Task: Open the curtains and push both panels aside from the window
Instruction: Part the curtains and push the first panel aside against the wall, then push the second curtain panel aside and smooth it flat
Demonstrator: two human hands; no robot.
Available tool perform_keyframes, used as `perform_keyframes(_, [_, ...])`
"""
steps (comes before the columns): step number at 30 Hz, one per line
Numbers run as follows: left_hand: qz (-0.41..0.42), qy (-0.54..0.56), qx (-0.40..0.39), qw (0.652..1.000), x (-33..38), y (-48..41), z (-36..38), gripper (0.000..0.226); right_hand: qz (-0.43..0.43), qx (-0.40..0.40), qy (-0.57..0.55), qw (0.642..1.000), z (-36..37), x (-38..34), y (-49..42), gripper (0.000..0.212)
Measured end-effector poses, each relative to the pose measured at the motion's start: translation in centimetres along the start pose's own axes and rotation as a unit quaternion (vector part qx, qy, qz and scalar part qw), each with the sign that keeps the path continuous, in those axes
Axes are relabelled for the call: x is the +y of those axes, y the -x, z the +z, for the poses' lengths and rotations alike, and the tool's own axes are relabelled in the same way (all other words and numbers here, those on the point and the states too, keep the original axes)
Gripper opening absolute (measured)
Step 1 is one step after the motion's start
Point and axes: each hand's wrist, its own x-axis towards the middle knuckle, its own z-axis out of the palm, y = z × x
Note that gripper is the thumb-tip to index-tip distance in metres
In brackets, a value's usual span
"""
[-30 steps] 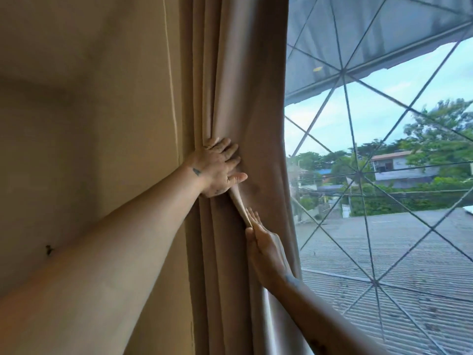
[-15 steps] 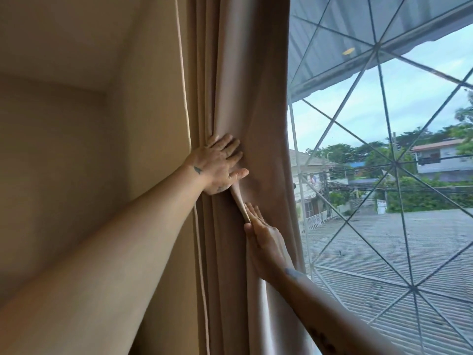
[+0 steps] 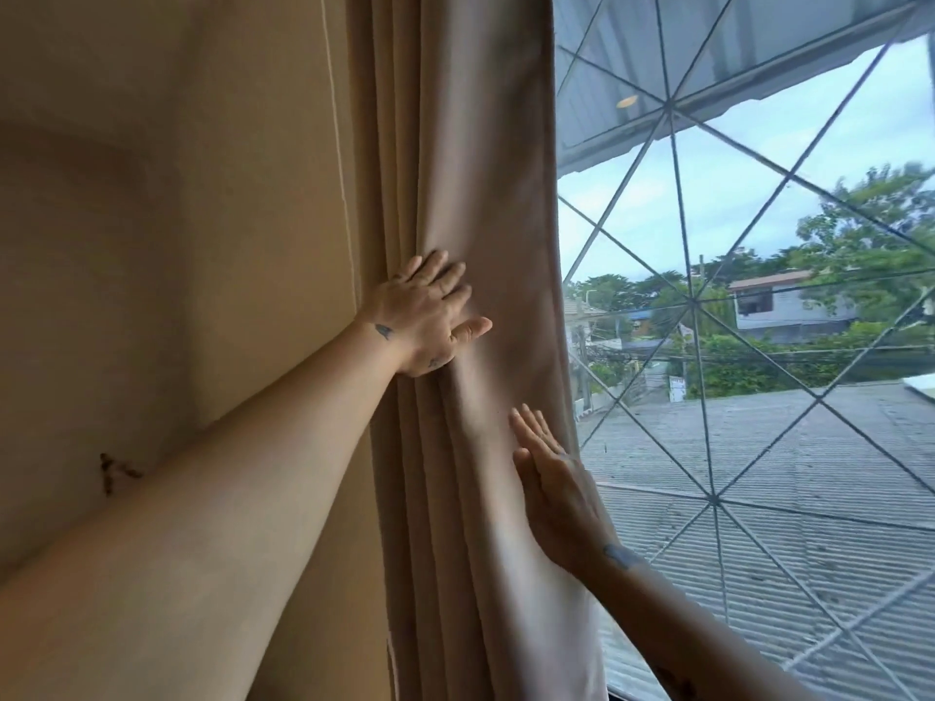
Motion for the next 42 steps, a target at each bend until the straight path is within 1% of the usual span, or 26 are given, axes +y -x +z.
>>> perform_keyframes(3, [0.006,0.032,0.031,0.999,2.6,1.1,0.7,0.070,0.040,0.021,0.040,0.998,-3.4,0.8,2.8,0.039])
perform_keyframes(7, [0.006,0.111,0.098,0.989,7.3,2.0,1.0,0.070,0.070,0.045,0.140,0.987,-10.3,1.1,6.2,0.040])
perform_keyframes(9, [0.013,0.148,0.132,0.980,9.9,2.4,0.7,0.074,0.083,0.069,0.184,0.977,-14.4,0.9,7.5,0.041])
perform_keyframes(12, [0.036,0.166,0.171,0.971,13.7,2.4,-0.3,0.083,0.100,0.120,0.235,0.959,-20.5,0.0,8.5,0.041])
perform_keyframes(15, [0.031,0.205,0.179,0.962,16.9,1.7,-1.4,0.079,0.099,0.168,0.296,0.935,-26.1,-1.7,8.6,0.042])
perform_keyframes(19, [0.051,0.278,0.177,0.943,21.2,0.0,-3.1,0.078,0.070,0.204,0.401,0.890,-32.7,-4.2,8.4,0.044])
perform_keyframes(24, [0.080,0.355,0.190,0.912,27.0,-1.3,-6.7,0.080,0.050,0.182,0.590,0.785,-39.5,-6.2,8.0,0.046])
perform_keyframes(27, [0.097,0.417,0.198,0.882,31.3,-1.6,-8.6,0.076,0.055,0.152,0.671,0.723,-42.9,-6.2,8.5,0.046])
perform_keyframes(31, [0.137,0.495,0.186,0.837,37.0,-1.2,-10.6,0.086,0.089,0.115,0.736,0.661,-47.2,-5.6,9.0,0.049])
perform_keyframes(33, [0.156,0.533,0.181,0.812,39.7,-0.9,-11.3,0.085,0.104,0.092,0.767,0.627,-49.1,-5.5,9.3,0.048])
perform_keyframes(35, [0.174,0.570,0.169,0.785,42.1,-0.6,-11.8,0.076,0.117,0.074,0.790,0.597,-50.7,-5.5,9.5,0.047])
perform_keyframes(38, [0.206,0.635,0.130,0.733,45.3,-0.1,-12.7,0.063,0.129,0.064,0.805,0.576,-52.4,-5.5,9.7,0.050])
perform_keyframes(42, [0.222,0.707,0.094,0.665,49.0,1.1,-14.5,0.063,0.131,0.047,0.811,0.568,-54.1,-5.8,10.0,0.052])
